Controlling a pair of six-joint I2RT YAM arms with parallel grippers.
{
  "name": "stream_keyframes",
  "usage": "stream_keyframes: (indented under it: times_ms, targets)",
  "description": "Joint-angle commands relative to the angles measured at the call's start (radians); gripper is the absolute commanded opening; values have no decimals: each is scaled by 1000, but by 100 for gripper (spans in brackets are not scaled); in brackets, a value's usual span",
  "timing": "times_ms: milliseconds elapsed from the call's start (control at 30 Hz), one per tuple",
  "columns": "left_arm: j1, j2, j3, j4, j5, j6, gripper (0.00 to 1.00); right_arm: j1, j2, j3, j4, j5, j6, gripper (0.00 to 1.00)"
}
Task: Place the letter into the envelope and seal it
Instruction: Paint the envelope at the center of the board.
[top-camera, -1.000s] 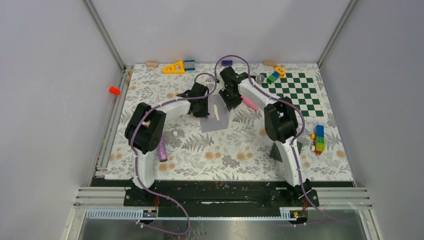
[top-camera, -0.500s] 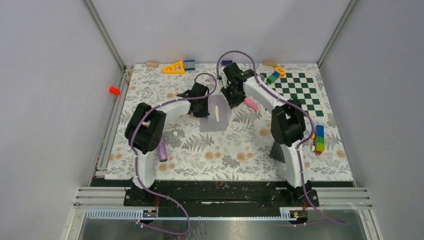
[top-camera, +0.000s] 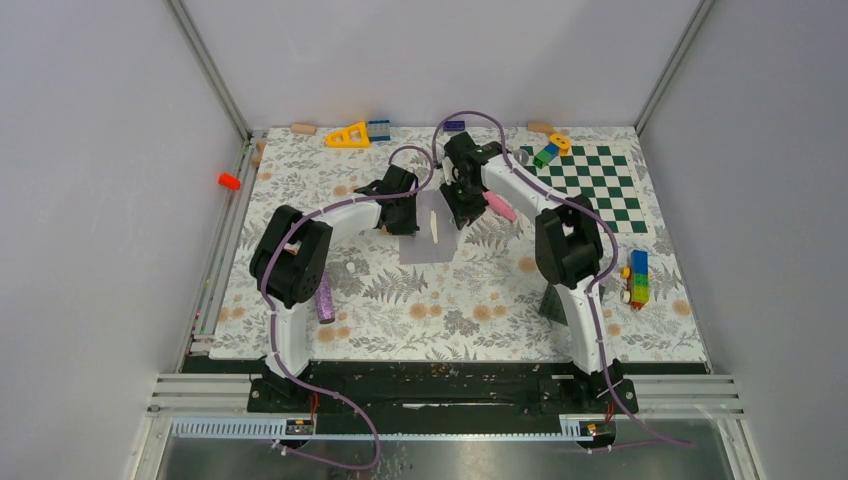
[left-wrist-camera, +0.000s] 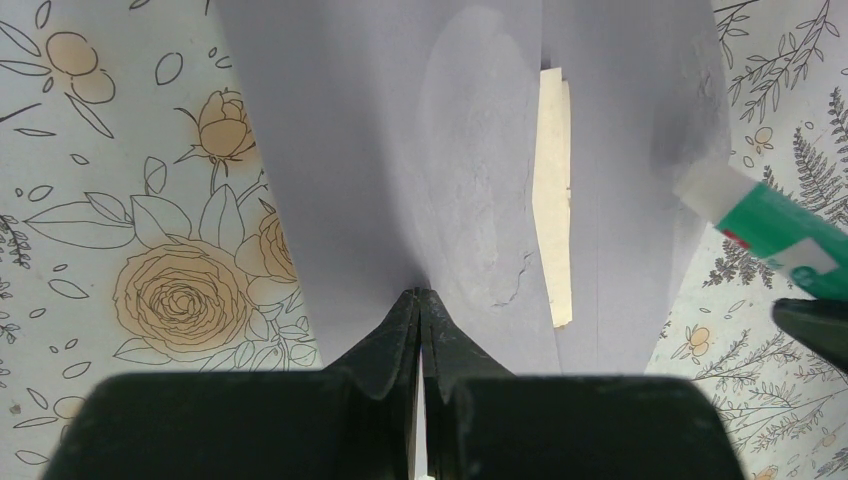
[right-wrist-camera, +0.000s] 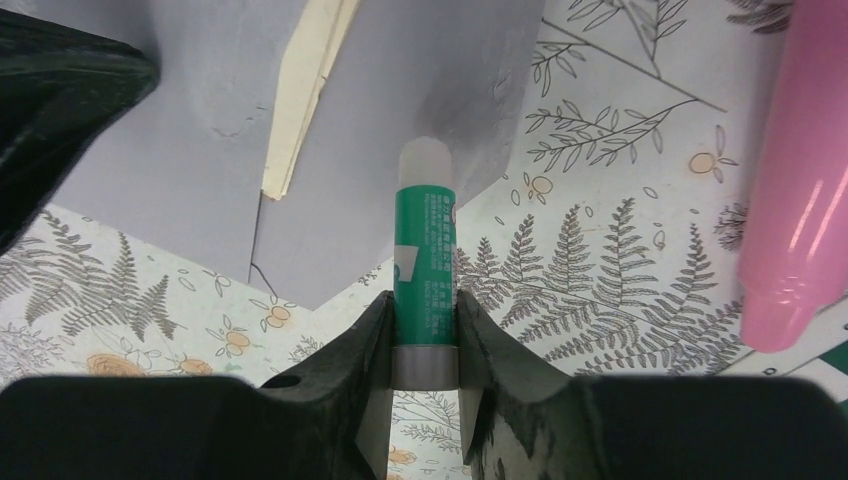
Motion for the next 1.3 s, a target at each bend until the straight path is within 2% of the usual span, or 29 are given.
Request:
stream_keyframes:
  times_ms: [0, 300, 867, 967, 1100, 1267]
  targets:
    - [-5, 35, -16, -104, -42, 5, 0, -6, 37, 52, -59, -17, 28, 0]
    - [-5, 36, -17, -104, -42, 7, 0, -6, 67, 91, -99, 63, 15, 0]
    - [-5, 36, -16, -105, -50, 8, 0, -18, 22, 37, -100, 209, -63, 0]
    - [-5, 36, -16, -105, -50, 8, 0, -18, -5, 42, -99, 139, -66, 0]
    - [-5, 36, -16, -105, -49, 8, 0, -18, -71, 29, -100, -79, -77, 0]
    - [-5, 36, -16, -105, -50, 7, 0, -17, -117, 10, -100, -112, -93, 0]
